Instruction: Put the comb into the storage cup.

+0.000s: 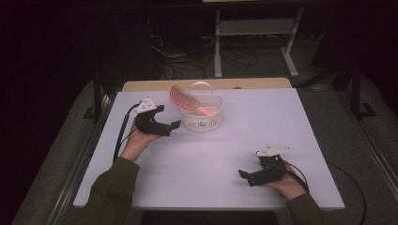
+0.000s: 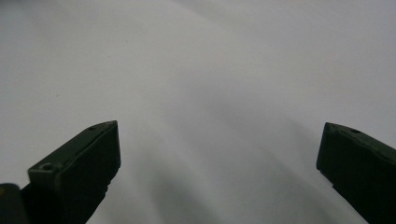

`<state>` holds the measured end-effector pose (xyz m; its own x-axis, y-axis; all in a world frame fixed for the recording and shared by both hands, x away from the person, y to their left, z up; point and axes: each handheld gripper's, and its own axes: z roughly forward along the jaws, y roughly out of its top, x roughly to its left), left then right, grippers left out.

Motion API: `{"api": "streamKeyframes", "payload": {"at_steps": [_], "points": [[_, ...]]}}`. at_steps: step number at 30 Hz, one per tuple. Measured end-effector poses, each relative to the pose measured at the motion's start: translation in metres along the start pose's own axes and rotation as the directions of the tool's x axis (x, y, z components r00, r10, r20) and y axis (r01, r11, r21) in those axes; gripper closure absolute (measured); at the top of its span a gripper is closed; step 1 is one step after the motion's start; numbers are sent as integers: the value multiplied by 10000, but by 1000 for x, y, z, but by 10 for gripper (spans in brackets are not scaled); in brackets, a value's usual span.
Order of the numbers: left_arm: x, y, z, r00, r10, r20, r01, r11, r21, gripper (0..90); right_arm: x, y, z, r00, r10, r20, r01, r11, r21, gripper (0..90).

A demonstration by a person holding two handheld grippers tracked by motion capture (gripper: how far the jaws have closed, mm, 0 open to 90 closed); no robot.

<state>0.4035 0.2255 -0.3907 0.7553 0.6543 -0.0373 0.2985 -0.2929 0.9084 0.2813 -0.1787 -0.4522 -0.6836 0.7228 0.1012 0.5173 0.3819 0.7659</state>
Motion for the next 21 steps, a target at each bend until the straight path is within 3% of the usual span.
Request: {"api": "streamKeyframes", "payload": {"at_steps": [6, 21], "points": [[-4, -10, -10, 9999, -55, 149, 53, 9999, 152, 0, 0, 0, 0, 10000, 13, 10, -13, 10000, -7, 0], [-21, -23, -26, 9987, 226, 455, -241, 9991, 336, 2, 0, 0, -1, 10000, 33, 46, -33, 10000, -21, 0]]}}
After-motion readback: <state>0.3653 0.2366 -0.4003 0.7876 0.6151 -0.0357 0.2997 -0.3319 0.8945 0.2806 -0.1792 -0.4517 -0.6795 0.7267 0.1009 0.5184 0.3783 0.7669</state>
